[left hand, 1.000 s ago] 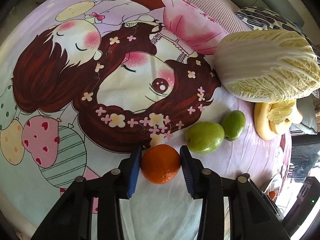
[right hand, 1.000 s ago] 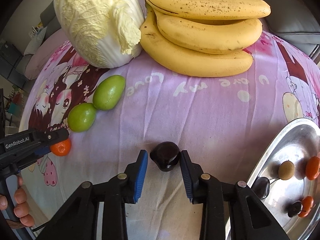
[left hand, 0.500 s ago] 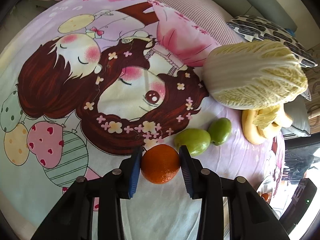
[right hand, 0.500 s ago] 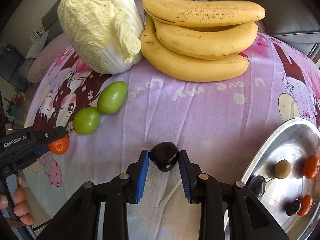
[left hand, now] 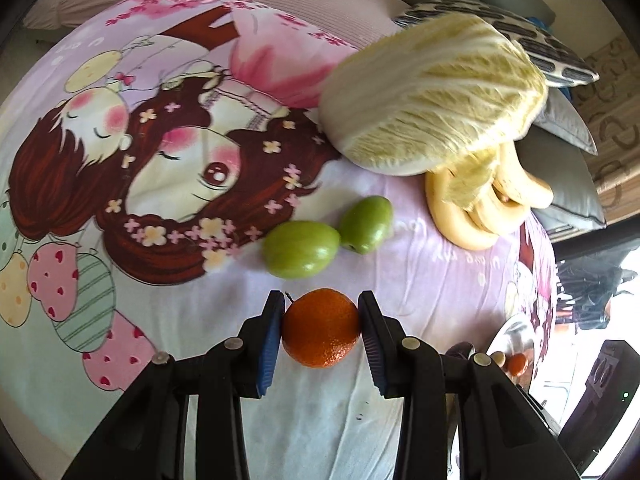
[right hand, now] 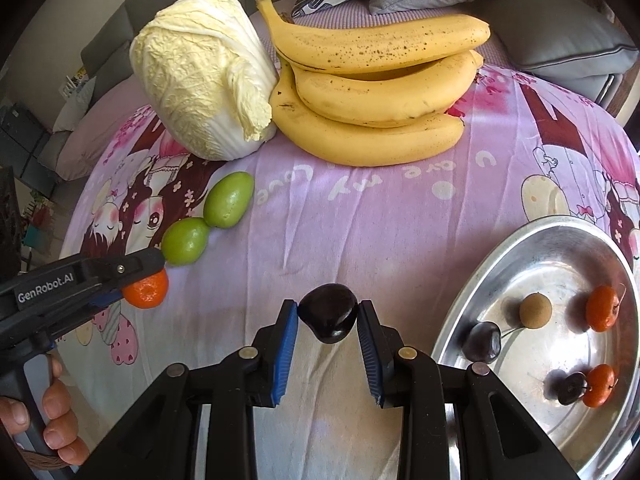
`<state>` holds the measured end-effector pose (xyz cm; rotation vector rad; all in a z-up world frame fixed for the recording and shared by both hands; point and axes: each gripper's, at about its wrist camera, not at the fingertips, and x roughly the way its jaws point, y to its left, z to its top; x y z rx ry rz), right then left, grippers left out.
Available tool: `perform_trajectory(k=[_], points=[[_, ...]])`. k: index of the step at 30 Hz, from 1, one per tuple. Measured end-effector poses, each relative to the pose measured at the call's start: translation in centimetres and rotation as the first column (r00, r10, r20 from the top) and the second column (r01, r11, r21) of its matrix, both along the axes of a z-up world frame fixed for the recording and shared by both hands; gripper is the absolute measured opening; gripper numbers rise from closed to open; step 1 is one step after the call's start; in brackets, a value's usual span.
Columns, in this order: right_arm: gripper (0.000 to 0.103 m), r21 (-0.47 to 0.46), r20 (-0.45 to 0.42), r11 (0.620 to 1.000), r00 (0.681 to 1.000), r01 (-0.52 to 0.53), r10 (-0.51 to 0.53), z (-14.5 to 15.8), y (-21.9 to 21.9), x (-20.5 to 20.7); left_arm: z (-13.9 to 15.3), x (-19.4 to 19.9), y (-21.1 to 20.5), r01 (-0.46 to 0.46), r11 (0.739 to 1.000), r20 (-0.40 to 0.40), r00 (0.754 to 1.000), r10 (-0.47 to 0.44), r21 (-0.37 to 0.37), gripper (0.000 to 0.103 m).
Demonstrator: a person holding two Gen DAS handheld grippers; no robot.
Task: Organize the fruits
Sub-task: 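Carry the cherry with the right tool while the left tool carries the tangerine over the bowl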
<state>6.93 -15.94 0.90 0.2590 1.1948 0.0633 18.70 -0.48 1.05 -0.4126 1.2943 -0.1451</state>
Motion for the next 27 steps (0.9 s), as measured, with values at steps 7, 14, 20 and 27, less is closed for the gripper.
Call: perform_trajectory(k=[7, 14, 20, 27], points=[[0.033, 0.015, 0.006, 0.999, 0.999, 0.041, -0.041, 0.5, -1.9, -0.8, 0.2, -0.8, -4.2, 0.105, 0.994, 0.003, 0.994, -0.105, 0.000, 0.039], [0.033, 0.023, 0.009, 0.995, 0.995, 0.101, -0.101, 0.8, -4.5, -1.8, 0.4, -1.8, -8.2, 0.189, 0.982, 0.015, 0.982, -0.189, 0.012, 0.039], [0.033, 0.029, 0.006, 0.986, 0.986, 0.167, -0.167, 0.8, -7.2, -2.7, 0.5, -2.7, -11.2, 0.249, 0.968, 0.026, 0.968, -0.249, 0.027, 0.039], [0.033, 0.021, -0.002, 0.967, 0.968, 0.253, -0.253, 0.8, -10.9, -3.6, 0.9, -3.7, -14.5, 0.331, 0.943, 0.049, 0.942, -0.332, 0.029, 0.039]])
